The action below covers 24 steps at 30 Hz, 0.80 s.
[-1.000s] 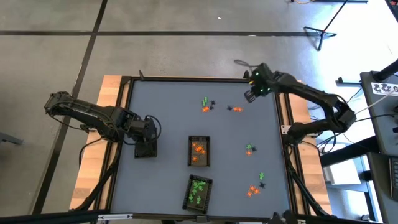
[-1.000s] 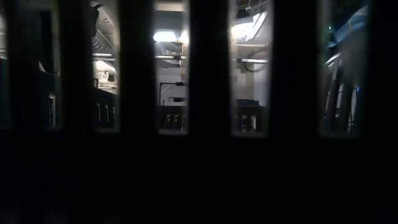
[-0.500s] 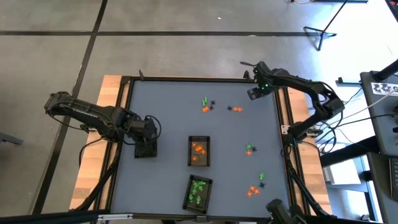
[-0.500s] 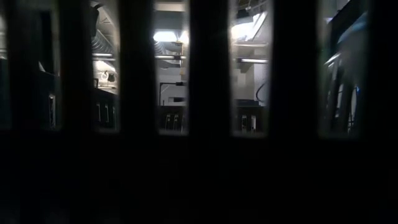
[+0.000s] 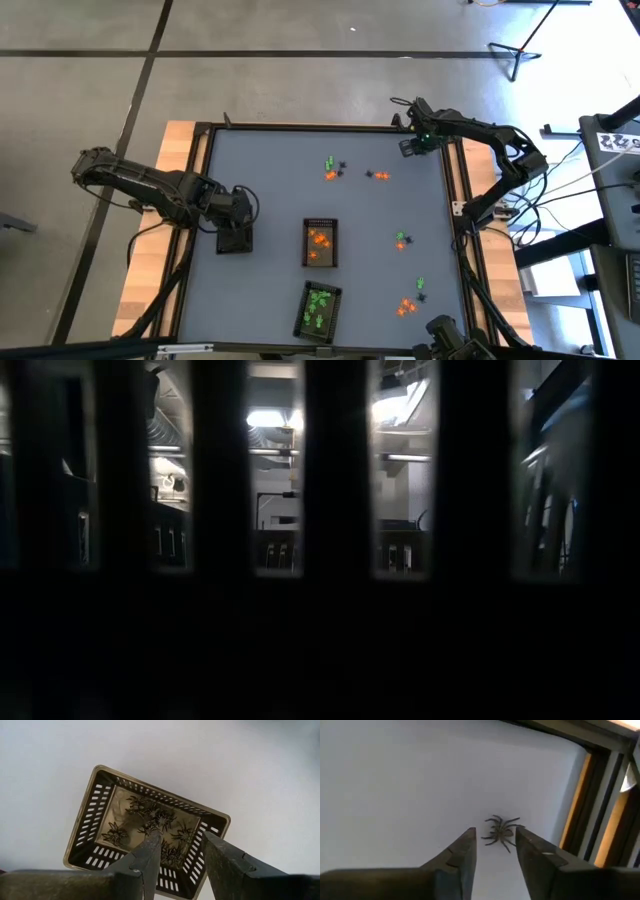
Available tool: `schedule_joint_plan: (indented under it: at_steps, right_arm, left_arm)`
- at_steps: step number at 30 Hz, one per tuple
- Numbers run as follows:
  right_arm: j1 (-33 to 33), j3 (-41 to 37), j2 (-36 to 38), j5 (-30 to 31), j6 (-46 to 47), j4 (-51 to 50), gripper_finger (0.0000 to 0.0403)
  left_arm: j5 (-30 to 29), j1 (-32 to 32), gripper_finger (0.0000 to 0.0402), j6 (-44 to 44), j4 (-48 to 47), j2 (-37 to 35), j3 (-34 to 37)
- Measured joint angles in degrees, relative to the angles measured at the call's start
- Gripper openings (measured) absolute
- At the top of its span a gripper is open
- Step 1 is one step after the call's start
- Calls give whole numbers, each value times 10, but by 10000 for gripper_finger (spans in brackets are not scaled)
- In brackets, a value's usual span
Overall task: Sort Halloween decoration
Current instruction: Put the black spider toy into the top left black basket
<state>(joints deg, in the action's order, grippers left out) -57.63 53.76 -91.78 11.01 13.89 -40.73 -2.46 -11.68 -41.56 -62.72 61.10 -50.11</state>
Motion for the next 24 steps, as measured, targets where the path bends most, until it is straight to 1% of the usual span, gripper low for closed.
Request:
schedule_joint_plan:
  at_steps: [5,9,24]
  right_arm:
    - [-3,0,-13,0,12,0,101]
    - [-2,2,-20,0,13,-6,86]
    - [-2,41,-72,4,23,-58,83]
  left_arm:
    - [0,0,135,0,0,0,0]
    - [0,0,135,0,0,0,0]
    - [0,0,135,0,0,0,0]
